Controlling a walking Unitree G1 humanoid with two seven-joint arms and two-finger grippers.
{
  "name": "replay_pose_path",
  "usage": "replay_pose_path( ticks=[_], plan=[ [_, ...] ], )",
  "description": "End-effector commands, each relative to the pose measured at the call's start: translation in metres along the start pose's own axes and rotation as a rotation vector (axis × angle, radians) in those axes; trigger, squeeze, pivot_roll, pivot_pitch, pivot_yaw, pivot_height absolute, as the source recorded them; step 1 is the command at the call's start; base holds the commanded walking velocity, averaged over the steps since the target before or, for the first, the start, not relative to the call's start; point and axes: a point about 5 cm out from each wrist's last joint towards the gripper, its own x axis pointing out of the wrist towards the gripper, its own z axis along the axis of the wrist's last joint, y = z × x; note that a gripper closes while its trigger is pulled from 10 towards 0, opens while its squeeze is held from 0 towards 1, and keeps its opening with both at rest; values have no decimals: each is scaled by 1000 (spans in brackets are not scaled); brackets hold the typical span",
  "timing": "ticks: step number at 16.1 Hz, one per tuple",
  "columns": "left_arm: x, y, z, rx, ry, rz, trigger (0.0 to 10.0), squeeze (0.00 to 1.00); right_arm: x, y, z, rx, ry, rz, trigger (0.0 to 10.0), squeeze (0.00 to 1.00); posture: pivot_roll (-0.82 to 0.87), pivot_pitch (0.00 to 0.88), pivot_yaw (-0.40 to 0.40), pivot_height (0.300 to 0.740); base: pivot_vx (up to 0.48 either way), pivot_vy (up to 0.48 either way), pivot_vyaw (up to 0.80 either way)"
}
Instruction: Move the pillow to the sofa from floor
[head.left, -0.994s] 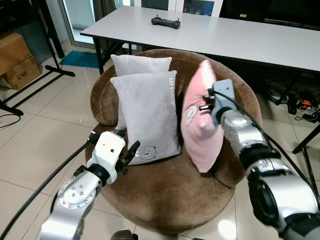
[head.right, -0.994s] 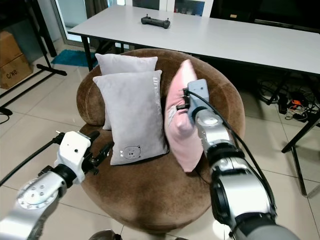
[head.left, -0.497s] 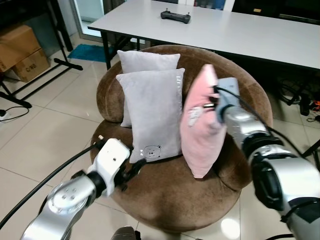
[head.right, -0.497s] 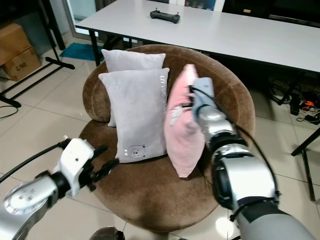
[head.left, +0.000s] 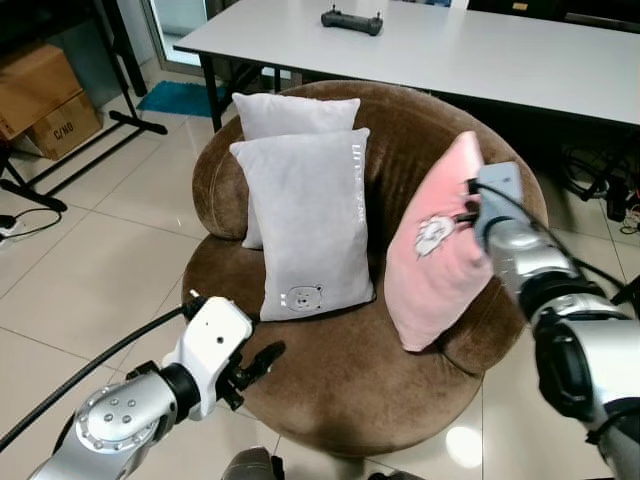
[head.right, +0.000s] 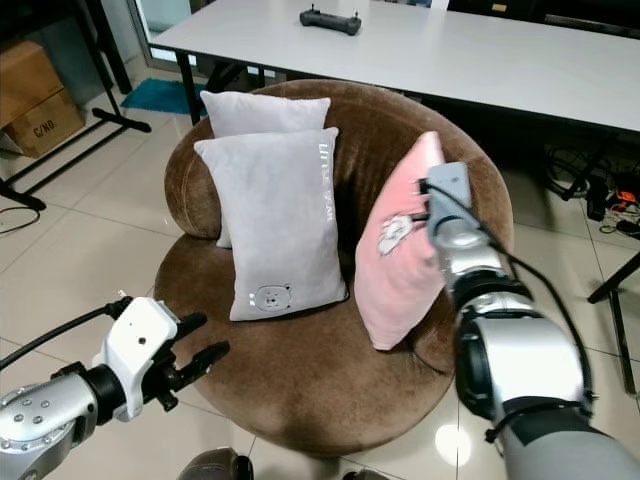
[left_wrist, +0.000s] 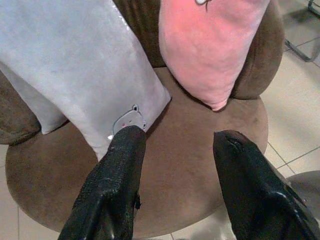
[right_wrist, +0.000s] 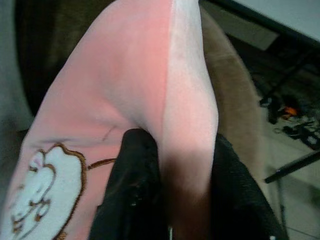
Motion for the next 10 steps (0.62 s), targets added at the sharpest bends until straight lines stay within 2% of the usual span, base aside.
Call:
replay_pose_path(
  ticks=[1,3,5,10],
  plan=[
    [-3,1,2,13,1,16,10000,0,0,-12,6,-28,-34,-62,10000,1000,287,99,-16,740,0,0,0],
    [-3,5,3,24,3,46,10000,0,-1,-27,13,-101,-74,-158,10000,1000,288,104,-15,740,0,0,0],
    [-3,9,4,35,4,66,10000,0,-2,-39,27,-127,-129,-208,10000,1000,287,105,-12,740,0,0,0],
    [1,6,3,40,6,53,10000,0,-2,-43,33,-165,-132,-198,10000,1000,276,102,-12,740,0,0,0]
  ],
)
